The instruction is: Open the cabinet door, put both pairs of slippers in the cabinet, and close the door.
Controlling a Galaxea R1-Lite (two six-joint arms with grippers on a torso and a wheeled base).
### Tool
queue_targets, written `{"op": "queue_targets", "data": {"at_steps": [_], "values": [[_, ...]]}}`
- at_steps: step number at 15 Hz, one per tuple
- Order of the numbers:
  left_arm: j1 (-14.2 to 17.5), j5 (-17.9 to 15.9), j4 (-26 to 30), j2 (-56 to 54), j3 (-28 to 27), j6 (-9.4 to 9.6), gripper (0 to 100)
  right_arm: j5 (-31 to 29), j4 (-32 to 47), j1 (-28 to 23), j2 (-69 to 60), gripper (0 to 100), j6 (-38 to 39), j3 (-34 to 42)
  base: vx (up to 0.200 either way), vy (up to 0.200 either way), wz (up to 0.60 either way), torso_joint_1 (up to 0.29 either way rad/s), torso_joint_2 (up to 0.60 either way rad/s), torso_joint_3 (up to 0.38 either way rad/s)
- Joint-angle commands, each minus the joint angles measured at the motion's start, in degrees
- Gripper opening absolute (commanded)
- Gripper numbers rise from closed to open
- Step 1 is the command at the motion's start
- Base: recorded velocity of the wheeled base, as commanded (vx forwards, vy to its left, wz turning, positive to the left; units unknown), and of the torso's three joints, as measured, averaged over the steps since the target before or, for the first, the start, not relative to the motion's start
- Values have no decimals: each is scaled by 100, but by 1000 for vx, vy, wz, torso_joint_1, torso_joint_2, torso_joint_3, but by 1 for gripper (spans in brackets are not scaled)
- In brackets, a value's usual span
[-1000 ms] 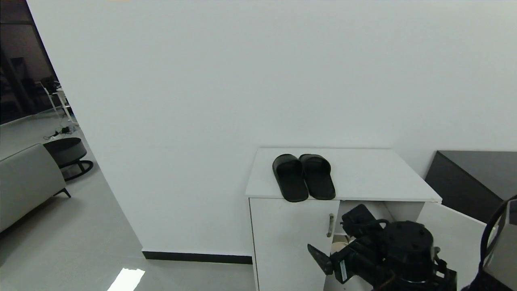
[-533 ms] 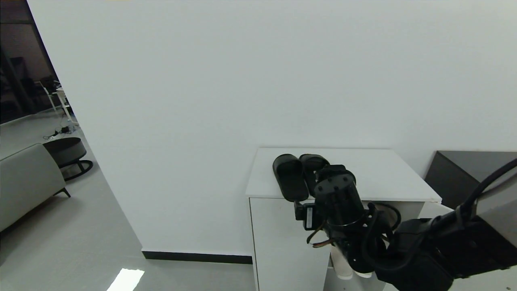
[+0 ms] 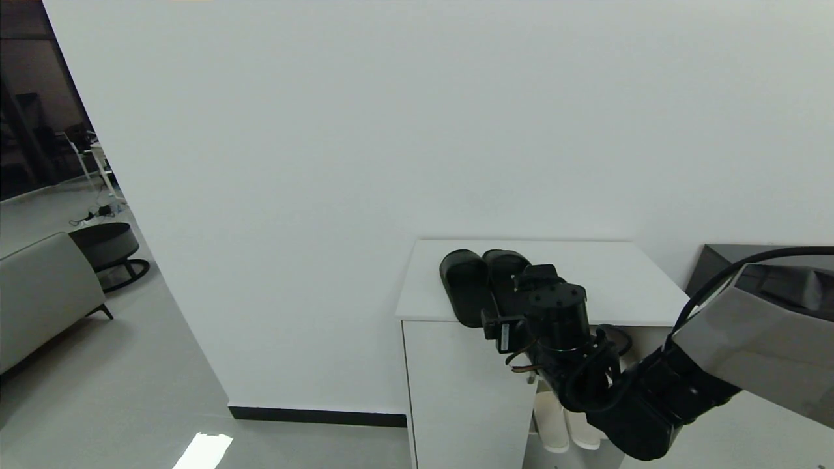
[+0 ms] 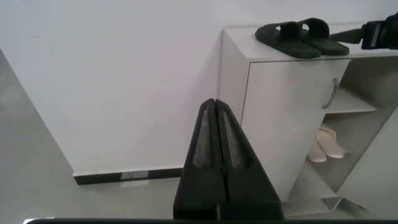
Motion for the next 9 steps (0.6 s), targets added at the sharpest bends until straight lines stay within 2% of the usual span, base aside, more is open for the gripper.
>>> {"op": "queue_targets", "data": {"at_steps": [1, 5, 9], "values": [[-1, 1, 4, 8, 0, -2, 0, 10, -7, -111, 324, 100, -25, -190, 200, 0, 0, -22, -17, 12], [-1, 10, 4, 8, 0, -2, 0, 10, 2, -102, 694, 100, -253, -726, 200, 0, 0, 11, 4, 0], [7, 10, -4, 8, 0, -2, 0, 54, 301, -199, 1027, 100, -306, -1332, 0, 0, 0, 0, 0, 0]]}}
